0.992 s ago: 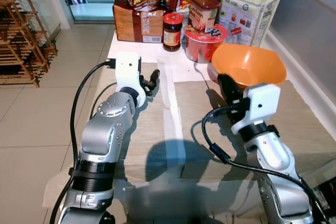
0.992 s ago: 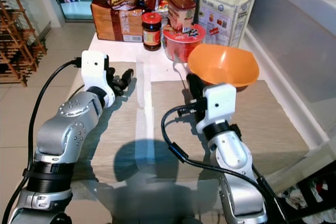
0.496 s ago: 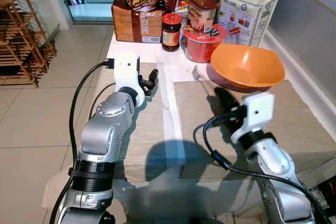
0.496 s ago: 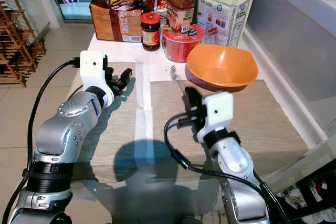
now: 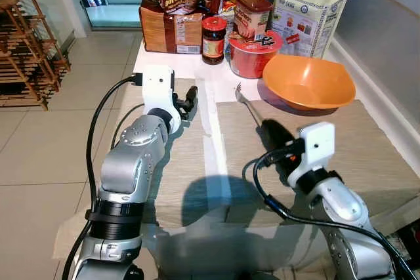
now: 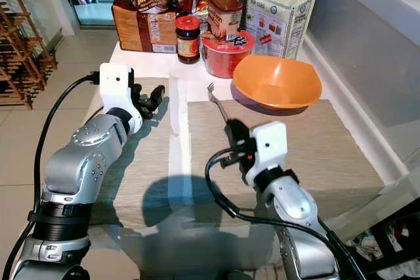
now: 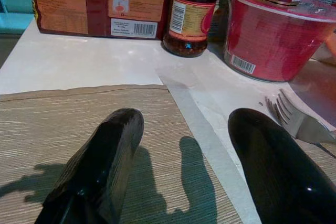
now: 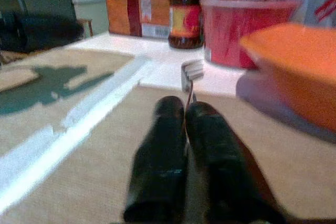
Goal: Setting the table
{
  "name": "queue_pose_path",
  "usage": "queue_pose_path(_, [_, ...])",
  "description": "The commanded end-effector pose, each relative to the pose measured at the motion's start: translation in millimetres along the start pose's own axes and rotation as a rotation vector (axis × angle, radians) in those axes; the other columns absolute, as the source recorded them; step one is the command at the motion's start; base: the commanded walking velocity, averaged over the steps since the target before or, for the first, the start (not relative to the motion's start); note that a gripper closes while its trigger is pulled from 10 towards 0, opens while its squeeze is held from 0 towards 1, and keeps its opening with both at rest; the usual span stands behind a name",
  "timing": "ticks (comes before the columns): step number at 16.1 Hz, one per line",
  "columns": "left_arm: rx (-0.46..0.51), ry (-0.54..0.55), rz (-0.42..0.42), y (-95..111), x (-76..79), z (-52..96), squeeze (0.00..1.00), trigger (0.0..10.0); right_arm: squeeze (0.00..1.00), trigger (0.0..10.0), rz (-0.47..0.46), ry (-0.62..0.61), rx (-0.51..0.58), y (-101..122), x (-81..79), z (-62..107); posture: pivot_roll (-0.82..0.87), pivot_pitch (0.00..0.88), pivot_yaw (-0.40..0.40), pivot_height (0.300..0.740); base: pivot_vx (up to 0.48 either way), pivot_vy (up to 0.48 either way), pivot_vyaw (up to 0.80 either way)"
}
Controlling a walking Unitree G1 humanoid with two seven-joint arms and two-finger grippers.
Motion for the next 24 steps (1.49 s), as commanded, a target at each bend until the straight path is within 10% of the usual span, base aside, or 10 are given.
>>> queue_pose_path(1, [0.012,0.012,-0.008,4,-1.2,2.5,0.0,10.0,1.0,10.0,-0.007,0.007,-0.025,-5,0.0,-0.2,-0.09,0.004,-0.009,0.74,0.0,0.0,0.0])
queue_pose_path(11, [-0.012,0.026,-0.018,0,-2.9,1.2,0.0,10.0,1.0,10.0,0.102,0.059,0.077,21,-13.2,-6.6,-0.1,0.0,-0.009,0.74,0.0,0.0,0.0])
queue_pose_path(12, [-0.011,0.025,-0.019,0,-2.5,1.1,0.0,10.0,0.91,10.0,0.109,0.049,0.08,22,-12.0,-7.5,-0.1,0.0,-0.009,0.74,0.0,0.0,0.0])
queue_pose_path(13, [-0.009,0.023,-0.019,1,-1.9,0.8,0.0,10.0,0.0,10.0,0.12,0.032,0.081,22,-9.5,-8.2,-0.1,0.0,-0.008,0.74,0.0,0.0,0.0])
queue_pose_path(19, [-0.005,0.016,-0.022,1,-1.4,0.7,0.0,10.0,0.0,10.0,0.157,-0.06,0.22,49,-0.8,-9.2,-0.1,0.0,-0.007,0.74,0.0,0.0,0.0])
queue_pose_path(24, [0.088,0.005,-0.069,-2,-10.2,11.4,0.0,10.0,0.0,10.0,0.243,-0.278,0.255,45,21.3,22.3,-0.1,0.0,-0.008,0.74,0.0,0.0,0.0])
Point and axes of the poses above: a point about 5 cm out from each wrist's last joint towards the gripper, its own z axis pointing back from the gripper into the wrist, its own y axis along the axis of the wrist's last joint, x = y × z, the point moved 2 cm from there along -z, pointing out of the wrist towards the gripper, and after that the axes turned 8 degrees about -z, right-handed, at the moved point
